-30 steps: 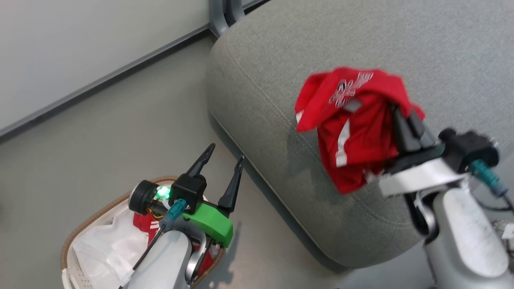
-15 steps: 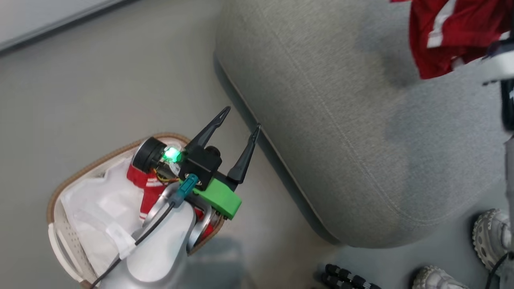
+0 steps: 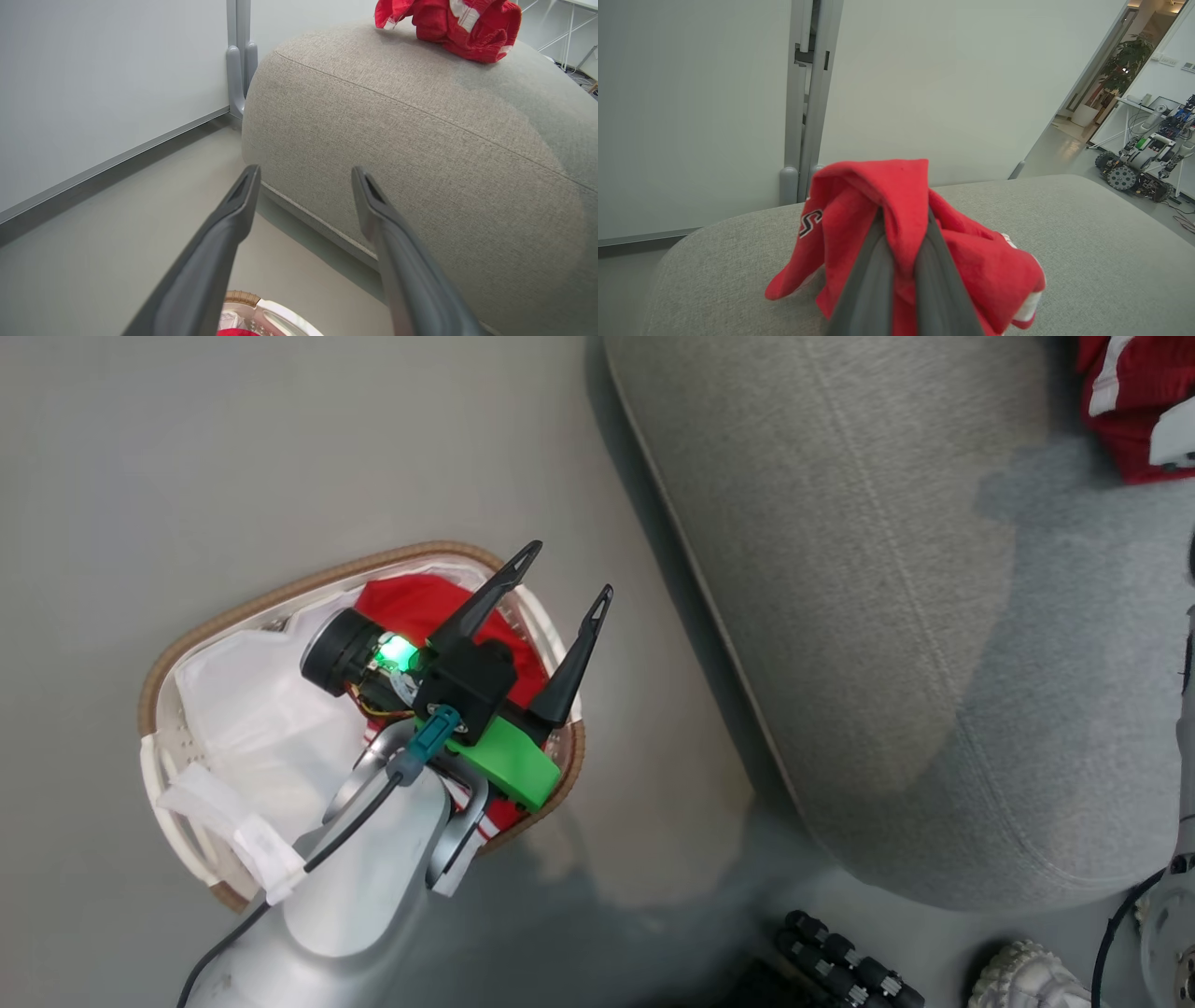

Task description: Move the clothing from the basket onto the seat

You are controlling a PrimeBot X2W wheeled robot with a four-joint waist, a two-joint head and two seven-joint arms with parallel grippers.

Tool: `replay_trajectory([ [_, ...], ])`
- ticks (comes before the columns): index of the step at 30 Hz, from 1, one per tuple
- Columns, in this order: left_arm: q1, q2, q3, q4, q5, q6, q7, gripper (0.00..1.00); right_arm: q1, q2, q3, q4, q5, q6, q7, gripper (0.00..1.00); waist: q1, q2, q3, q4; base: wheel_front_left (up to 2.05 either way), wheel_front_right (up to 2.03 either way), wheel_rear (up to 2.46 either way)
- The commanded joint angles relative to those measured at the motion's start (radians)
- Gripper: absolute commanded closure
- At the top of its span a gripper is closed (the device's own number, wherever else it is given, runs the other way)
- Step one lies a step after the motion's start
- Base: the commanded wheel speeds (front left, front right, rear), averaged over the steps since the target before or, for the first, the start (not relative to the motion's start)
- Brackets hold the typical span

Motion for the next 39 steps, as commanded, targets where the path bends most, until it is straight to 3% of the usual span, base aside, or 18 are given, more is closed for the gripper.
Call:
replay_trajectory([
  [1,-0.021,0.011,0.004,0.002,-0.008,-0.005,-0.001,0.0,0.013,0.001,0.005,0.008,-0.004,-0.001,-0.005,1.0,-0.0002,0.0,0.04,0.045,0.0,0.0,0.0],
  [7,-0.007,0.004,0.012,0.017,-0.015,-0.005,-0.001,0.0,0.081,0.018,-0.001,0.042,-0.01,-0.001,-0.005,0.97,-0.0002,0.0,0.019,0.056,0.0,0.0,0.0],
  [8,-0.001,0.0,0.014,0.017,-0.016,-0.005,-0.001,0.0,0.1,0.017,0.001,0.047,-0.014,-0.001,-0.005,0.64,-0.0002,0.0,0.011,0.056,0.0,0.0,0.0],
  [9,0.005,-0.004,0.017,0.017,-0.018,-0.005,-0.001,0.0,0.115,0.017,0.001,0.048,-0.015,-0.001,-0.005,0.51,-0.0002,0.0,0.002,0.056,0.0,0.0,0.0],
  [10,0.012,-0.007,0.018,0.017,-0.018,-0.005,-0.001,0.0,0.136,0.018,-0.003,0.043,-0.014,-0.001,-0.005,0.0,-0.0002,0.0,-0.009,0.056,0.0,0.0,0.0],
  [20,0.069,-0.041,0.039,0.022,-0.024,-0.005,-0.001,0.0,0.354,0.022,-0.03,-0.055,0.012,-0.001,-0.005,0.0,-0.0002,0.0,-0.144,0.037,0.0,0.0,0.0],
  [27,0.129,-0.062,0.088,0.031,-0.03,0.01,-0.001,0.0,0.458,0.028,0.032,-0.152,0.054,-0.001,-0.005,0.0,-0.0002,0.0,-0.246,0.044,0.0,0.0,0.0],
  [39,0.258,-0.078,0.248,0.044,-0.019,0.068,-0.001,0.0,0.567,0.094,0.124,-0.29,0.099,-0.001,-0.005,0.0,-0.0002,0.0,-0.392,0.155,0.0,0.0,0.0],
])
